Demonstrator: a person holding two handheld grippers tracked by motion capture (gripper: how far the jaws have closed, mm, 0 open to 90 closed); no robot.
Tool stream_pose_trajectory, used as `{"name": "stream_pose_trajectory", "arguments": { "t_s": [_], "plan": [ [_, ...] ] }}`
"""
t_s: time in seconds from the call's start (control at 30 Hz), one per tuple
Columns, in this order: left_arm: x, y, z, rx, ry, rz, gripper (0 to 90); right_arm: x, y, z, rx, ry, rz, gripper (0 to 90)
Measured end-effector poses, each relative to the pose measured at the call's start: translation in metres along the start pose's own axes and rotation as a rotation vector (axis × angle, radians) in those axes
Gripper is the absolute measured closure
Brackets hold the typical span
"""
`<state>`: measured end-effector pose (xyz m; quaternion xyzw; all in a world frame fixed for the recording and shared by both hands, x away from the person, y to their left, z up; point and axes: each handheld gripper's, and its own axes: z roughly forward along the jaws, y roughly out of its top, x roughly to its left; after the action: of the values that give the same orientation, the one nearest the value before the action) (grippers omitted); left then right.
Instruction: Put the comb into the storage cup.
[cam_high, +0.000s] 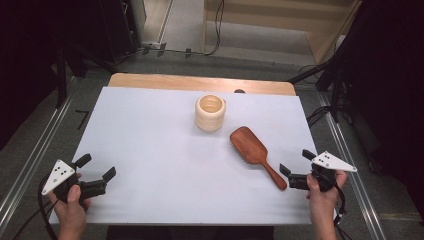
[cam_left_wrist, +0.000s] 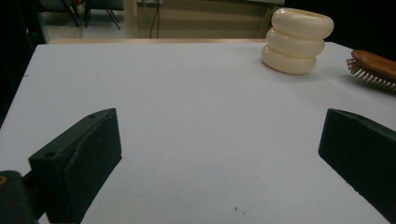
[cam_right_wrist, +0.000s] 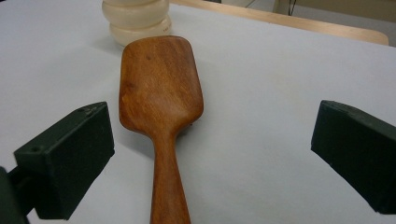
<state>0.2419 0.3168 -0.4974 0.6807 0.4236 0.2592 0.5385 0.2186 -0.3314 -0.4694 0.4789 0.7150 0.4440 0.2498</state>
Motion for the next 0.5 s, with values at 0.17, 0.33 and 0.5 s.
{"name": "stream_pose_trajectory", "arguments": {
  "t_s": [0.17, 0.33, 0.5],
  "plan": [
    [0.000, 0.000, 0.000, -0.001, -0.005, -0.002, 0.0, 0.002, 0.016, 0.002, 0.045, 0.019, -0.014, 0.0],
    [0.000, 0.000, 0.000, -0.005, -0.005, 0.001, 0.0, 0.004, 0.026, 0.009, 0.097, 0.019, -0.028, 0.0],
    [-0.001, 0.000, 0.000, -0.002, -0.007, 0.009, 0.0, 0.008, 0.033, 0.019, 0.141, 0.036, -0.049, 0.0]
  ]
}}
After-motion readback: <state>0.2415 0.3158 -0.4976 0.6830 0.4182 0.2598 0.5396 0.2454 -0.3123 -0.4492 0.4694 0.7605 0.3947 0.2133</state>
